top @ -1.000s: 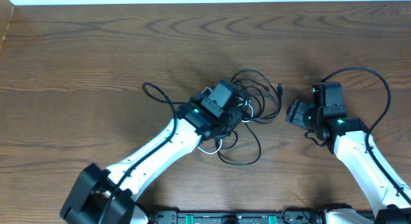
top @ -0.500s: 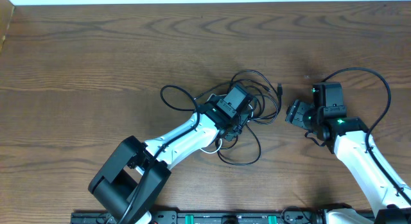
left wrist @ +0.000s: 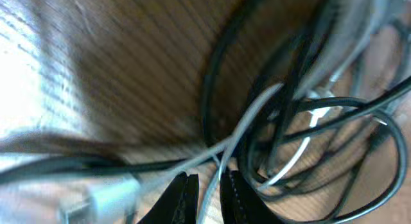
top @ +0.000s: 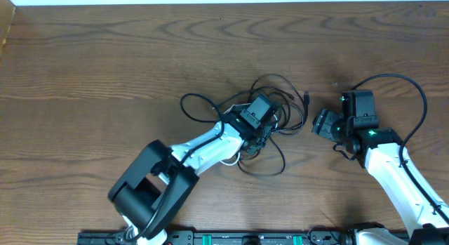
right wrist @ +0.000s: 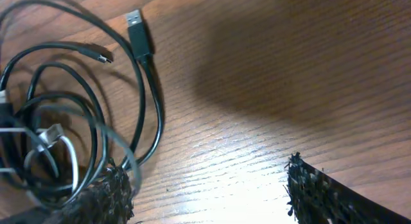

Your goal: Untangle cables

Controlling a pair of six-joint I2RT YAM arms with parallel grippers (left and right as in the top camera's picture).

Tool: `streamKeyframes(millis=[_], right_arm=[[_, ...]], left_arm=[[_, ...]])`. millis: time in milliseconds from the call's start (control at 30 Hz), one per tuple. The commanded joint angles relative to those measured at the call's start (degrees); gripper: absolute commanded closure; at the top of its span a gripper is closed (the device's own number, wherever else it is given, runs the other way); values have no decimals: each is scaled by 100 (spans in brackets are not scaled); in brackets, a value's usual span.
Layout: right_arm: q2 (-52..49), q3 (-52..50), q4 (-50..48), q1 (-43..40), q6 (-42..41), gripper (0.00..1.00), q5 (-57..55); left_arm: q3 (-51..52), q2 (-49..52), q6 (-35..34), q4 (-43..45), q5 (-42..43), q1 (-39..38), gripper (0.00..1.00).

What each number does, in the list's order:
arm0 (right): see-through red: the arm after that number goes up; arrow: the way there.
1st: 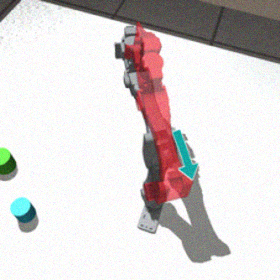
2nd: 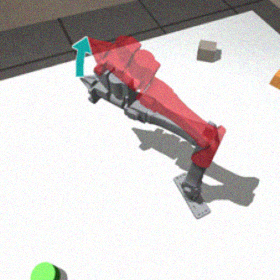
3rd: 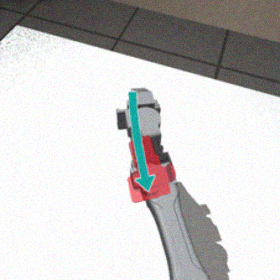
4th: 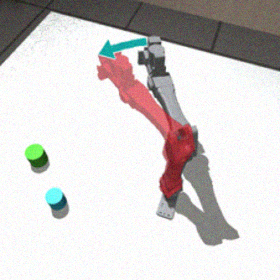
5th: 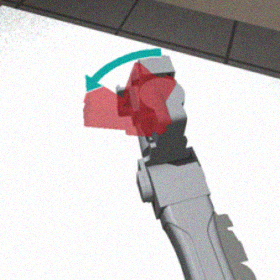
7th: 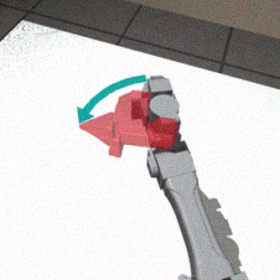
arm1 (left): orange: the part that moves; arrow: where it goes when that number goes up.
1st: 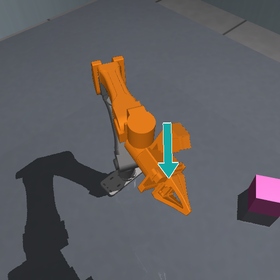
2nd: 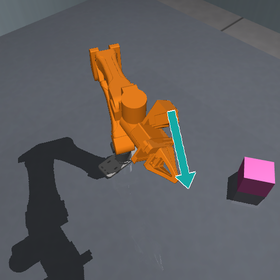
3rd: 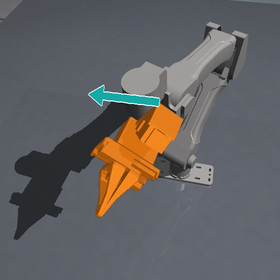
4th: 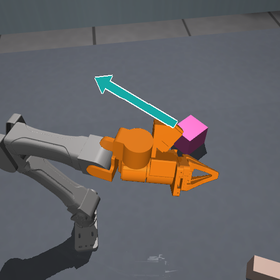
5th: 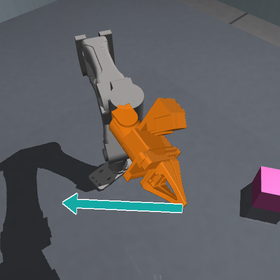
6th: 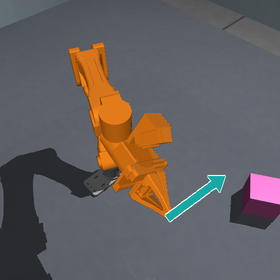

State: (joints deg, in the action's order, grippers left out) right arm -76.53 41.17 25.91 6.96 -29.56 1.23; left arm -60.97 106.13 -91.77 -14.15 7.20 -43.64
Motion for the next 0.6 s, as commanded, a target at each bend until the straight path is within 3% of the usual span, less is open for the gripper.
streamKeyframes(millis=[0,200,333,433,567], right_arm=[[20,9,9,-17,-61,24,-87],[20,9,7,-17,-61,24,-90],[20,9,7,-17,-61,24,-87],[20,9,7,-17,-61,24,-87],[20,9,7,-17,-61,23,-87]], left_arm=[[92,254,-72,17,-13,-63,81],[92,286,-72,11,2,-105,81],[92,286,-79,286,463,-125,80],[92,286,-72,551,251,-122,67],[92,291,-70,531,81,-136,65]])
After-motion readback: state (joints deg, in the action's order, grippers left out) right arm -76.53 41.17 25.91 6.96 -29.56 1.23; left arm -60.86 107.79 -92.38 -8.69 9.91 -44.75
